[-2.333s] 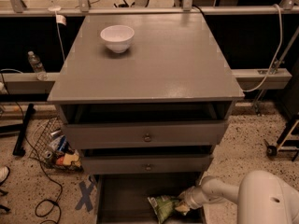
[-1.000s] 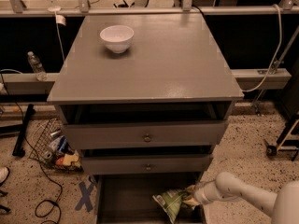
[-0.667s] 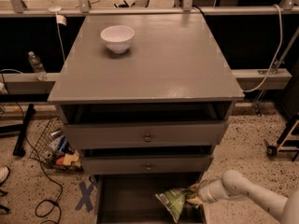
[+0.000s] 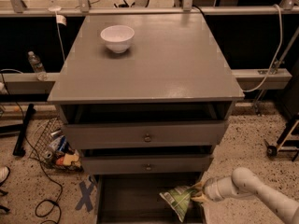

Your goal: Pick green jalapeno chip bag from bottom drawer and place on counter

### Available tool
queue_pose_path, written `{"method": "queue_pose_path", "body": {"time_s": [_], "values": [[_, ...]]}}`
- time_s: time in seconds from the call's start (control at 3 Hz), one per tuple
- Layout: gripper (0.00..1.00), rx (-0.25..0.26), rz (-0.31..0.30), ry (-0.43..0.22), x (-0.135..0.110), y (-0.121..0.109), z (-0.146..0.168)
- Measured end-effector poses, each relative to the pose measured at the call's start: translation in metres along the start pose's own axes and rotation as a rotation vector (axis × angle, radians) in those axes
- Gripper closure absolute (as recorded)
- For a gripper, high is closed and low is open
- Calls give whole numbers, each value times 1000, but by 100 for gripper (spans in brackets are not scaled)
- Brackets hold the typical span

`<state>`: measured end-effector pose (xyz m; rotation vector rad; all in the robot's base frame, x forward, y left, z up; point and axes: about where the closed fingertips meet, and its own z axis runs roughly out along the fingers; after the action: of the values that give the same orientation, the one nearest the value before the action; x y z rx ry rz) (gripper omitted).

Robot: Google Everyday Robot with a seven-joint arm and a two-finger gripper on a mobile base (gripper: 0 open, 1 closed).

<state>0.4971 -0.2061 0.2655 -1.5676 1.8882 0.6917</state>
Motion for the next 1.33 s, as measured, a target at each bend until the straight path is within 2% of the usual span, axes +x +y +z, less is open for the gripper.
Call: {"method": "queue_pose_path", "body": {"time_s": [0.33,0.67,1.0,1.33], "values": [[100,-4,-48,13,-23,10,-7],[100,5,-178,57,-81,24,-27],[100,-14,-287,74,-132,41,-40],[100,-30,-376,53,-183,54,-67]]}}
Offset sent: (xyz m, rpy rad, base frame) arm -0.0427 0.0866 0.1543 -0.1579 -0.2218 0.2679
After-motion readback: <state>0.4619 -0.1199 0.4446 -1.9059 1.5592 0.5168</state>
